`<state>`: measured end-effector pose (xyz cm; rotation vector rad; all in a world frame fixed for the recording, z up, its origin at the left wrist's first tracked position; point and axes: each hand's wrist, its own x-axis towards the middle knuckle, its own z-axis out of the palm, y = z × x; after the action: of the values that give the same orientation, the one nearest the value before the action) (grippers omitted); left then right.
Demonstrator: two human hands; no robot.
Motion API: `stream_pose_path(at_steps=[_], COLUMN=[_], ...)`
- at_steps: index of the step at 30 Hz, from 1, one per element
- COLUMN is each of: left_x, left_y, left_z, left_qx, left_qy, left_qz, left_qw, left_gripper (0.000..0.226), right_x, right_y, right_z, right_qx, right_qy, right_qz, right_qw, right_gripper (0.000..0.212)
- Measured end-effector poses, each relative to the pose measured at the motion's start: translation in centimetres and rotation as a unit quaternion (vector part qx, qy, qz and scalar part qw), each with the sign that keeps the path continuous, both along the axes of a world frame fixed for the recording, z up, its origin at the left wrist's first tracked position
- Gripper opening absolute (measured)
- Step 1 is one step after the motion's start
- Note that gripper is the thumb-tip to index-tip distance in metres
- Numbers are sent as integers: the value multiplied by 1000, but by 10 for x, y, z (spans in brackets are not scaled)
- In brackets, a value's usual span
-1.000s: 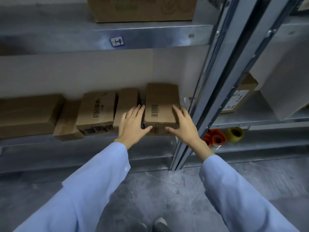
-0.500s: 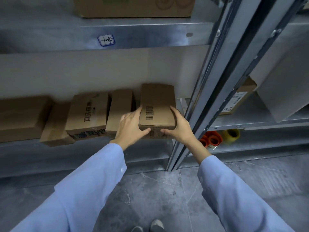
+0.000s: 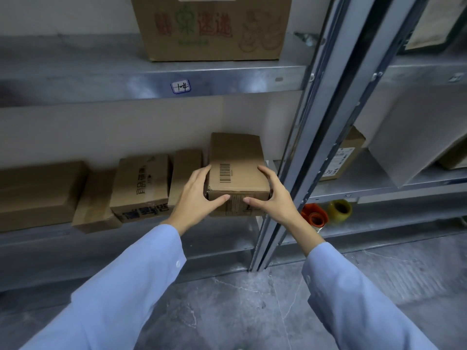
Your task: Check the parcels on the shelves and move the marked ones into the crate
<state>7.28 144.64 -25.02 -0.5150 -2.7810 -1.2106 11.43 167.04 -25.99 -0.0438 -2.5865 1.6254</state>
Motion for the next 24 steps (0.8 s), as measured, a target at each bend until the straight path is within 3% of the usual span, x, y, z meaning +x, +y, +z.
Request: stream_pose_path(at_steps=[8,13,19,24], left_x=[14,19,17,20], left_y=[-7,-13,-19,-21], left_z=[30,37,35,36], left_qx=[61,104,107,129], left_qy=[5,-57,-135,-158], left_qz=[1,-15,-12,-16], left_qw=[998,993,985,979], left_gripper=[69,81,110,118], right_x=[14,19,25,28], right_y=[-8,-11,-11,-9], right_z=[28,38,50,57], right_qx=[-52,-74,-44,-46], right_qy=[-8,-5,-21,-37], right_qz=[8,-9,9,33], right_qw=[999,997,999,998], right_gripper=[77,54,82,105])
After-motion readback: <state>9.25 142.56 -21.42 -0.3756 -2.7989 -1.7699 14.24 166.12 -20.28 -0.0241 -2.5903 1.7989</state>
